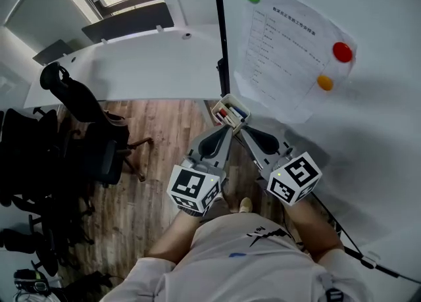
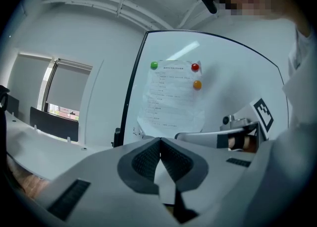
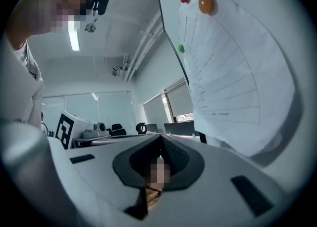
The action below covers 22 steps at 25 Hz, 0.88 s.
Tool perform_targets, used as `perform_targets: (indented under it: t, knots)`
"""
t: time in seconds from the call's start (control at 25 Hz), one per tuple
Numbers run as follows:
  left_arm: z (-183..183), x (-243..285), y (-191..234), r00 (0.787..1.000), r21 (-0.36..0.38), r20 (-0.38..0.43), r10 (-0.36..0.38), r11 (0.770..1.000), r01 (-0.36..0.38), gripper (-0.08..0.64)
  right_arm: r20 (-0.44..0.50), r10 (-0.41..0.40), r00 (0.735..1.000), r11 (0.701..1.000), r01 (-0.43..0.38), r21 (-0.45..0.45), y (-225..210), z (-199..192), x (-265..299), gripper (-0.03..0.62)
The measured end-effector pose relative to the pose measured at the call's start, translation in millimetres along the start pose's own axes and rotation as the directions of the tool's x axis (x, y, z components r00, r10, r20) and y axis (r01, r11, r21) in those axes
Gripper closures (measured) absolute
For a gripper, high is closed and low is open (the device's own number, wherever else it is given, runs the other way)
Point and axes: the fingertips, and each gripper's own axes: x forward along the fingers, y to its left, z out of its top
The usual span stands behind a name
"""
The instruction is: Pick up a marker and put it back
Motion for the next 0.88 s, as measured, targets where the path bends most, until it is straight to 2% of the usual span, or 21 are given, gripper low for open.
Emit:
perform_targets:
  t: [0.48,0.88]
  knots:
    - [4.7,-6.0,-10.8,1.0,0.005,0.015,0.02,1.0,-0.02,0.549,-0.021,0.018,1.0,0.997,-0.019,-0.073,7.7,0.4,-7.8,0.579]
    - [3.7,-8.7,-9.4,1.0,0.005,0.015,0.022,1.0,-0.022,0.549,-0.024,0.021,0.999,0.998,-0.022,-0.059,10.0,-5.4,-7.0,0.58]
